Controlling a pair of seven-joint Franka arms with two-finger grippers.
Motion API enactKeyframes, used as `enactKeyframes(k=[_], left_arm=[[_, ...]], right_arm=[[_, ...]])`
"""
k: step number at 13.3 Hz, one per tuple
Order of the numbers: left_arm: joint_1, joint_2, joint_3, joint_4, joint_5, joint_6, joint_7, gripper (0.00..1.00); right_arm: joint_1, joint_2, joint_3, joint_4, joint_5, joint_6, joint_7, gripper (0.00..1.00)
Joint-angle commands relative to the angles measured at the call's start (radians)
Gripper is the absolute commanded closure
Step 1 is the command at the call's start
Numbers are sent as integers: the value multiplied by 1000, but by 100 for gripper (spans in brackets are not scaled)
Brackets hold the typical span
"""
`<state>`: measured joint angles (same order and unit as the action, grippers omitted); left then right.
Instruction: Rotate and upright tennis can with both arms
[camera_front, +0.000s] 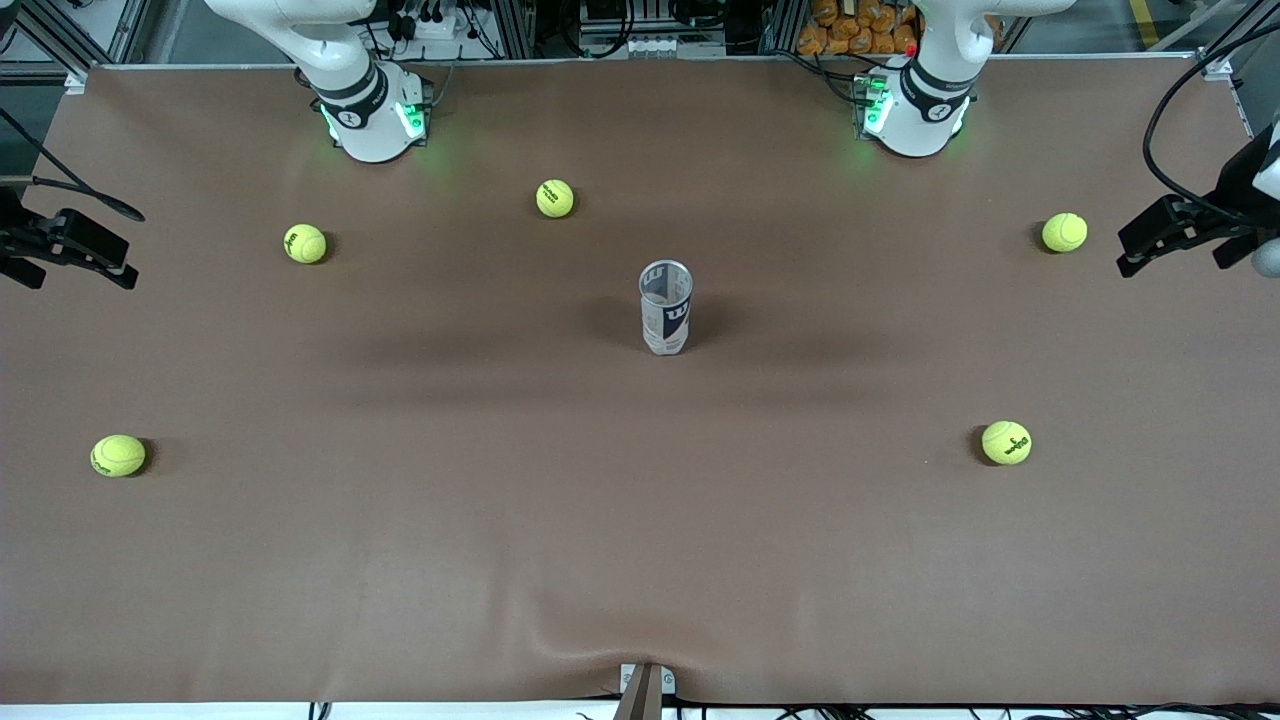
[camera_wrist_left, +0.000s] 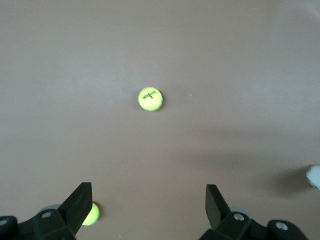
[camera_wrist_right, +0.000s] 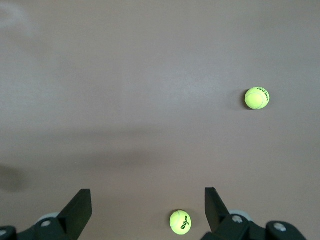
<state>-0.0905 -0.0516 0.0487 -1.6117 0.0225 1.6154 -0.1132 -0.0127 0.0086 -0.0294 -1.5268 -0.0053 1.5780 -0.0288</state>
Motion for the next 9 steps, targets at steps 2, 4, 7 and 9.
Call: enactKeyframes(k=[2,4,7,9], left_arm=[[-8,13,-12,23,-33,-35,-54,0],[-8,18,-12,22,-36,-35,-45,0],[-3,19,-12,21,-36,-35,-40,0],[-1,19,-7,19,-27,-35,-1,0]], right_arm=[[-12,11,13,23,1,-7,7,0],[-12,11,13,23,1,-7,7,0],[-12,13,13,22,1,-7,7,0],[-12,13,13,22,1,-9,6,0]])
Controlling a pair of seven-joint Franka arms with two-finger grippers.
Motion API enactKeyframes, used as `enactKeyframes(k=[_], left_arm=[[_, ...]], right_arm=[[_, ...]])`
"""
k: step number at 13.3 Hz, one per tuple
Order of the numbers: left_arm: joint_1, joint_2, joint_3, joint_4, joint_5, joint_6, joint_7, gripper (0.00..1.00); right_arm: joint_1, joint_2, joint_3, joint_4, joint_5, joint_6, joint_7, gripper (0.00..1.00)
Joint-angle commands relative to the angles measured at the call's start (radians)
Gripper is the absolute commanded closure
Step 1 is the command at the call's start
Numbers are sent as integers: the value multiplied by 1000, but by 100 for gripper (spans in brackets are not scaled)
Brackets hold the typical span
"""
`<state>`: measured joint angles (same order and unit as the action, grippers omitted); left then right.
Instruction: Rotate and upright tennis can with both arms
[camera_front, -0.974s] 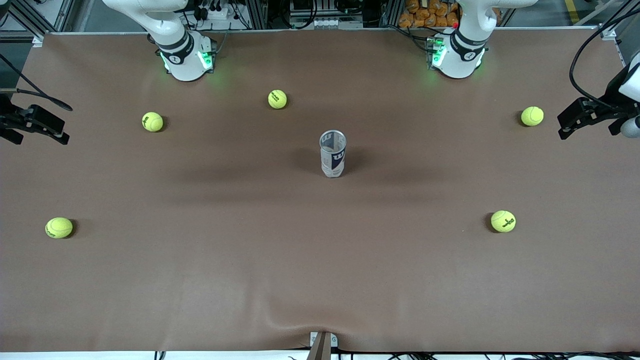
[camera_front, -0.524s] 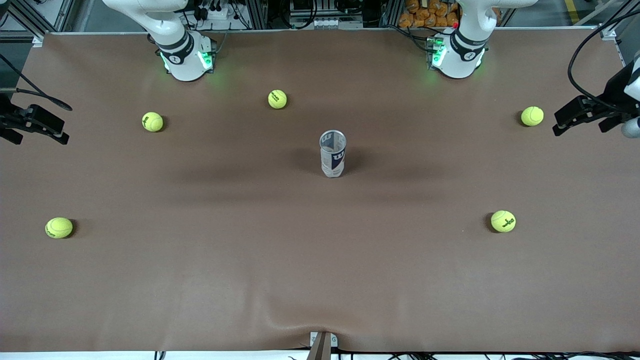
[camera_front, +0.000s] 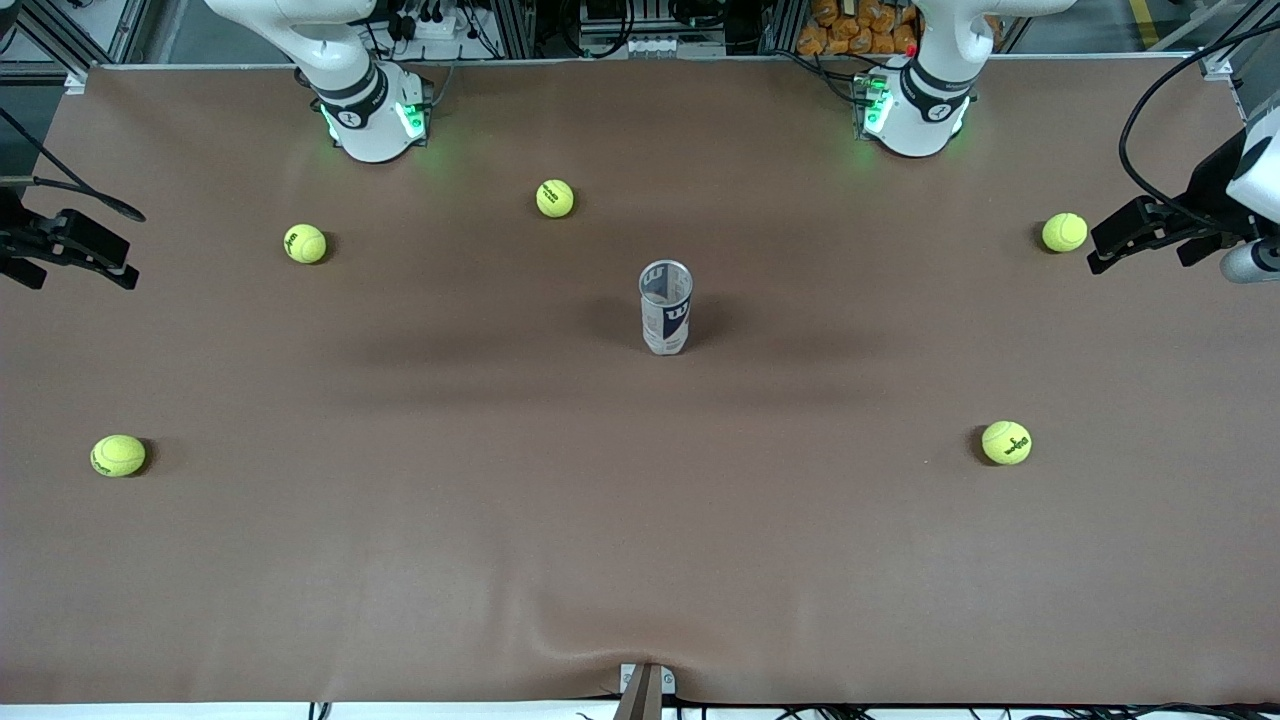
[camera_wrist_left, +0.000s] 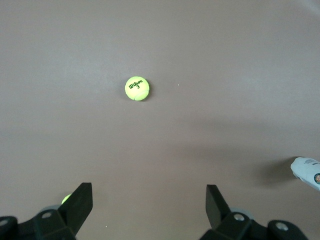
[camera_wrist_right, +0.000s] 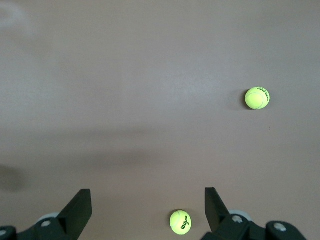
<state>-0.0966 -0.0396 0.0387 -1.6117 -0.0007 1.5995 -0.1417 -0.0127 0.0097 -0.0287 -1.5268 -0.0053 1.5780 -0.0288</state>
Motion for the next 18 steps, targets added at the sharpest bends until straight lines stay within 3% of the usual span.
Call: enactKeyframes(k=[1,18], left_arm=[[5,7,3,19,-2,-19,43,0],[12,9,10,15,-9,-39,27,0]], right_arm=[[-12,12,12,23,1,-7,7,0],[-12,12,12,22,1,-9,1,0]])
